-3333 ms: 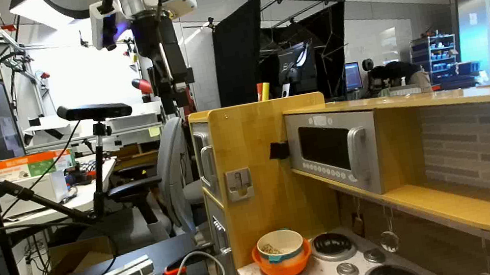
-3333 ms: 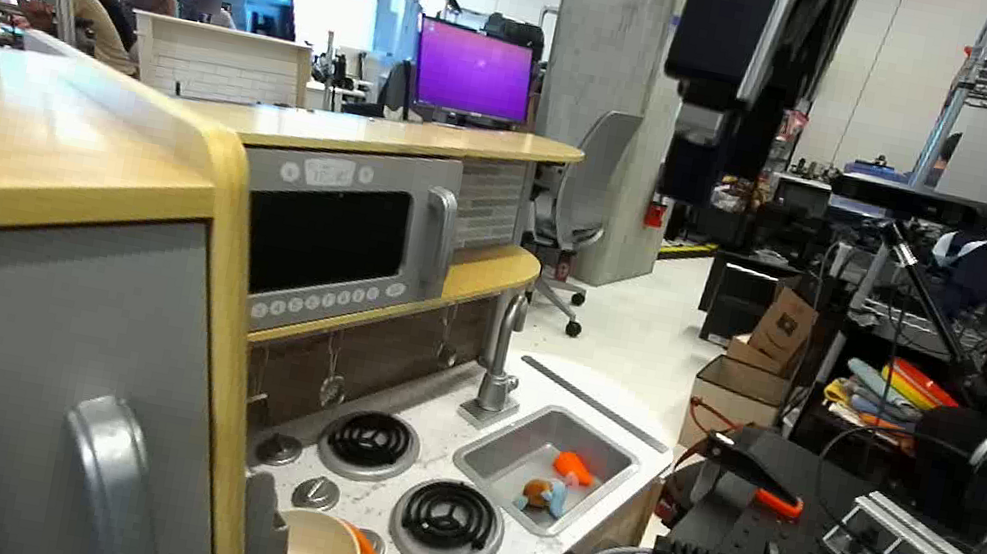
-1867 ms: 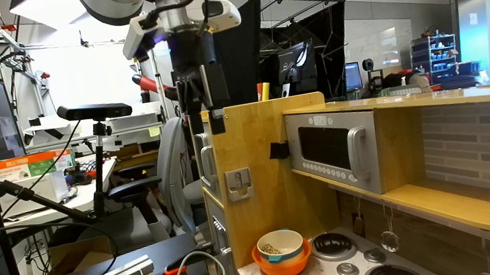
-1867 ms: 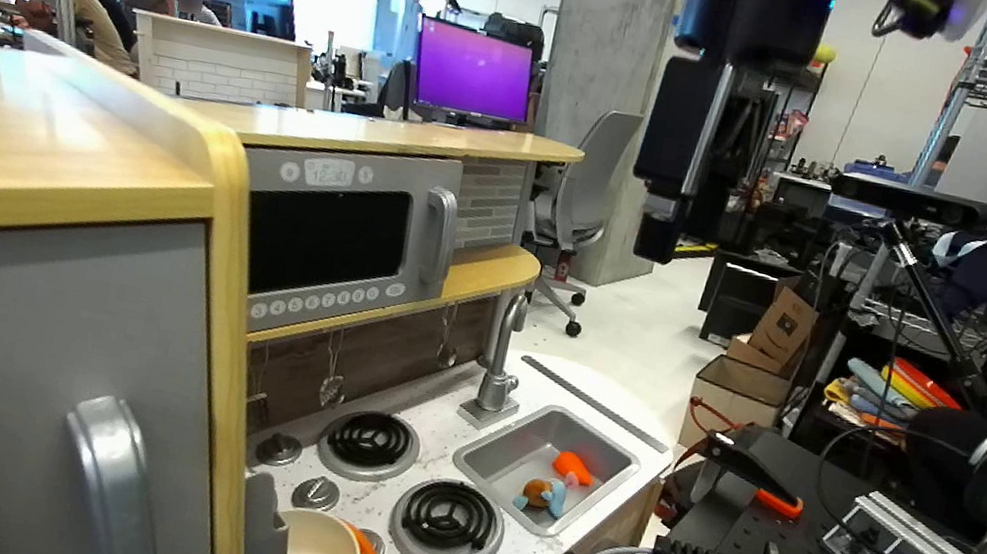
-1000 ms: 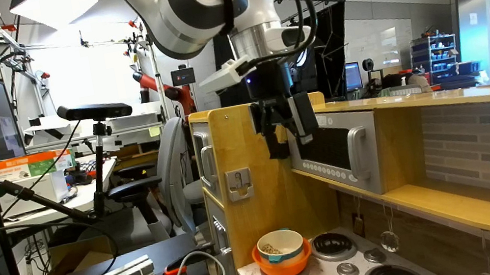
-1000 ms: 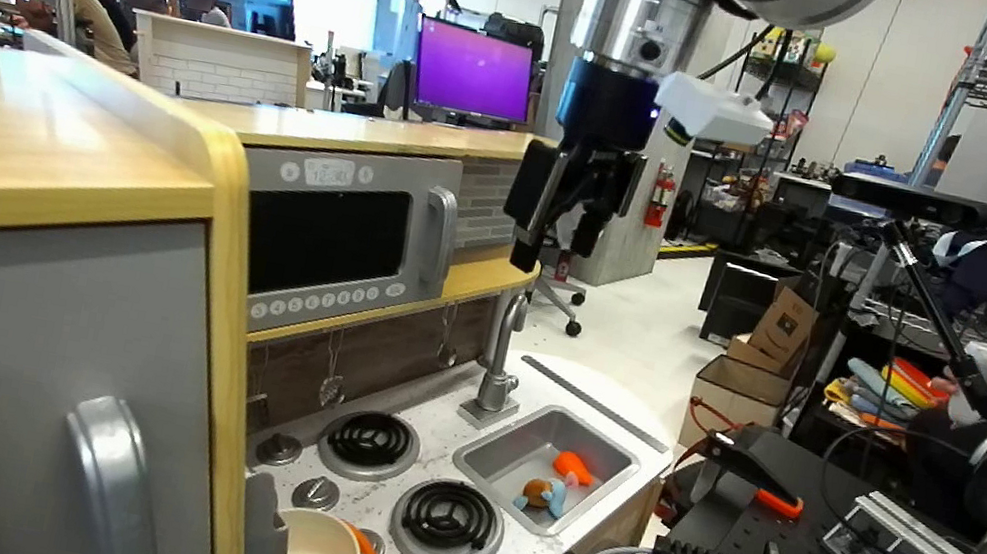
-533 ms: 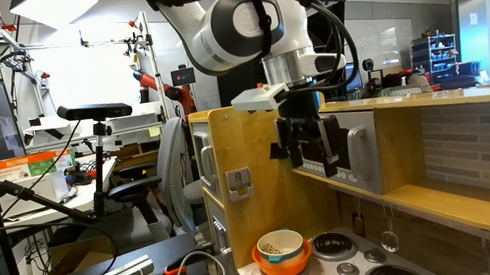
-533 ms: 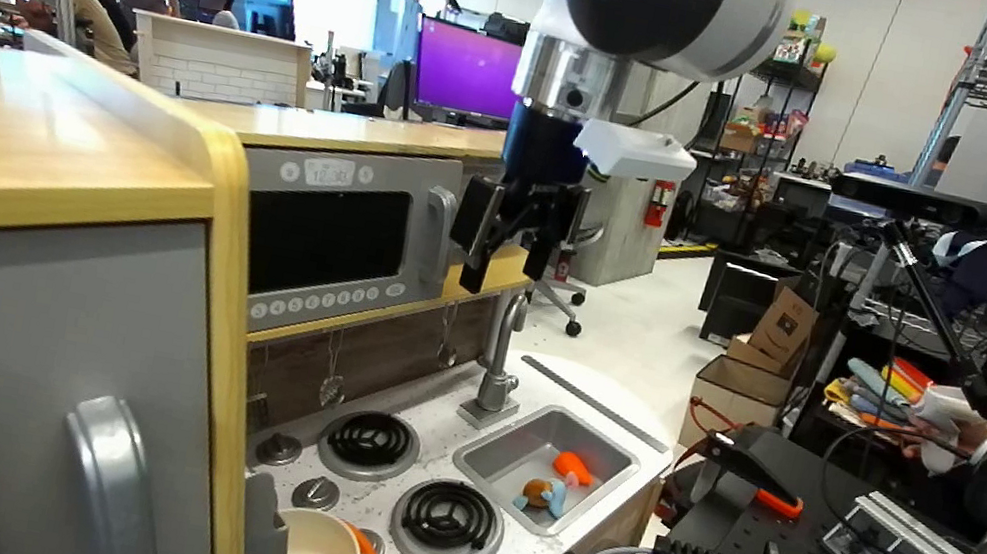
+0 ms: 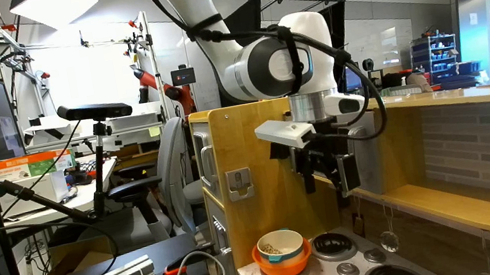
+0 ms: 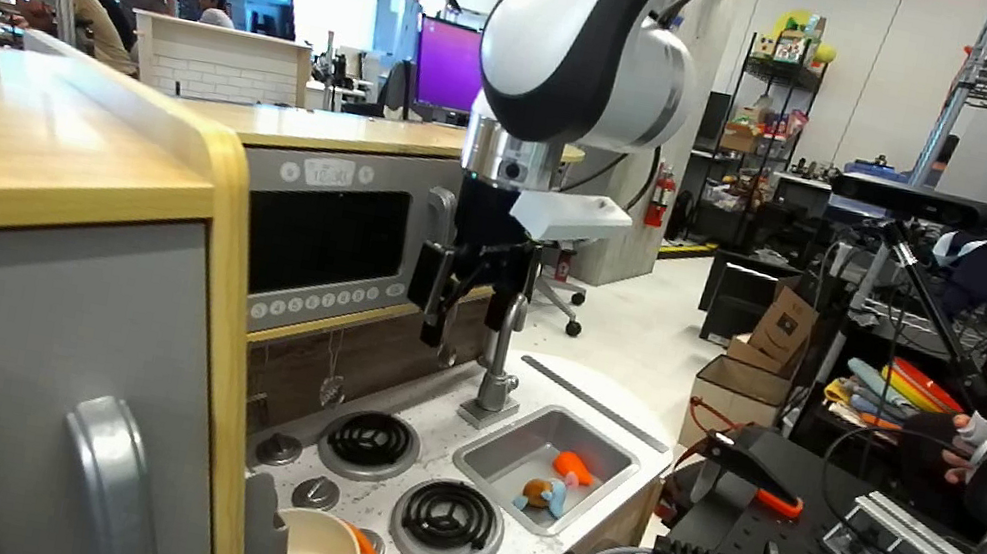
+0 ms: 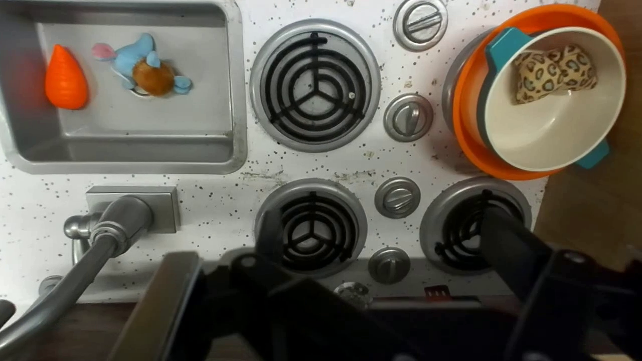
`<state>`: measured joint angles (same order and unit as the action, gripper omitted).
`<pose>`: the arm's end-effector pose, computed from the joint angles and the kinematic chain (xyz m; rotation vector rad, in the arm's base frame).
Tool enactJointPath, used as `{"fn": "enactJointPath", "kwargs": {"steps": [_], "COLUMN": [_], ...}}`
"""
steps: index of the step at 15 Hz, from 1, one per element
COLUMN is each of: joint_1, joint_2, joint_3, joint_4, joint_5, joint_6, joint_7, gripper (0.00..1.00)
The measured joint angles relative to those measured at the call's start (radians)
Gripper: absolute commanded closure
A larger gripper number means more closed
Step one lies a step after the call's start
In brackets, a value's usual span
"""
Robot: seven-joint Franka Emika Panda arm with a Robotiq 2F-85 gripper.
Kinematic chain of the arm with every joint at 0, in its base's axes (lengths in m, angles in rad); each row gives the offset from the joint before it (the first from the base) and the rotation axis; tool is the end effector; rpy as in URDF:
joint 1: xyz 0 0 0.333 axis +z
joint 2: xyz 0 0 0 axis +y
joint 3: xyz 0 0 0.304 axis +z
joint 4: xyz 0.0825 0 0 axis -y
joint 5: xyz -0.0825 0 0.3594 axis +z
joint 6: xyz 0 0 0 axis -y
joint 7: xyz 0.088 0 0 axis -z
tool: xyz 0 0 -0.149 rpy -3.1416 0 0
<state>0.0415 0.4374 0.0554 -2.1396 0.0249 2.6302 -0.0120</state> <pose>0.5587 0.0551 0.1702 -3.0996 -0.1267 -0.0808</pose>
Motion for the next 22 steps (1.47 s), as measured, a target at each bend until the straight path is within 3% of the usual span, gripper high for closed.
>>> {"fn": "enactJointPath", "kwargs": {"steps": [16, 22], "joint_1": [0.037, 0.111], "joint_2": [0.061, 0.07], "joint_3": [0.004, 0.014], "joint_4": [0.045, 0.032], "joint_5": [0.001, 0.001], "joint_6": [0.002, 0.011], "joint_7": [0.092, 0.16], "gripper": [0.0, 0.0]}}
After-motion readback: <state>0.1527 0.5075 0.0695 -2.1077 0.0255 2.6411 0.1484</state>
